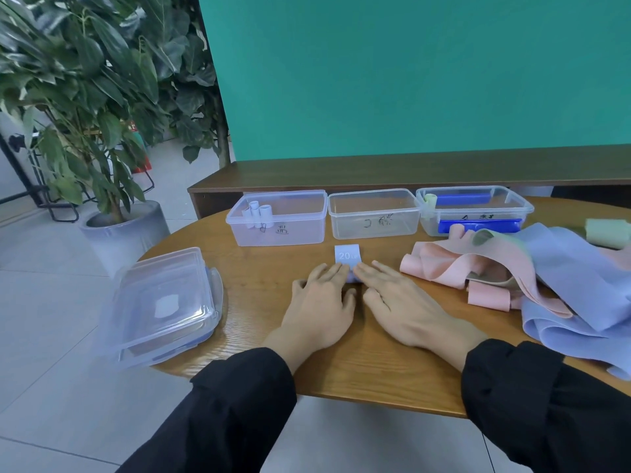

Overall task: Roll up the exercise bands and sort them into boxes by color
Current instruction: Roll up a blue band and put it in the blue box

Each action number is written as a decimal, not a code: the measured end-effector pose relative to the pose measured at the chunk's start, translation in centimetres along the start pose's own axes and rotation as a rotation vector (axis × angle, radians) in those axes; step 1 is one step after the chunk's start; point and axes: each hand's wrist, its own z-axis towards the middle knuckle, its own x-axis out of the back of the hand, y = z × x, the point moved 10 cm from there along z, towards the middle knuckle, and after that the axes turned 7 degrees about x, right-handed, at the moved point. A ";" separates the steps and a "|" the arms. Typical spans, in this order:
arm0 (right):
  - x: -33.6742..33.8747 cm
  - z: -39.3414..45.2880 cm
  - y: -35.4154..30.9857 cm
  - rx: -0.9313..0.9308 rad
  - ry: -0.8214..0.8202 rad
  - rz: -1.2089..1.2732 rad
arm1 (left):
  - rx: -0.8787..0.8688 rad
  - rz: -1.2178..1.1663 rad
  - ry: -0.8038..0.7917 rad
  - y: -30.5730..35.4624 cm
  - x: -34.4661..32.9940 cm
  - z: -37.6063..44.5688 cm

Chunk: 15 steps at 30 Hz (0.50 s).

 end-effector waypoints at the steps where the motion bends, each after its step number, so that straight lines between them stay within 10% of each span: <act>1: -0.2 0.2 0.2 -0.009 -0.010 -0.002 | -0.002 -0.007 0.021 0.0 0.2 0.1; 15: 0.6 1.8 0.9 -0.024 0.056 0.044 | -0.017 -0.068 0.052 -0.1 0.4 2.3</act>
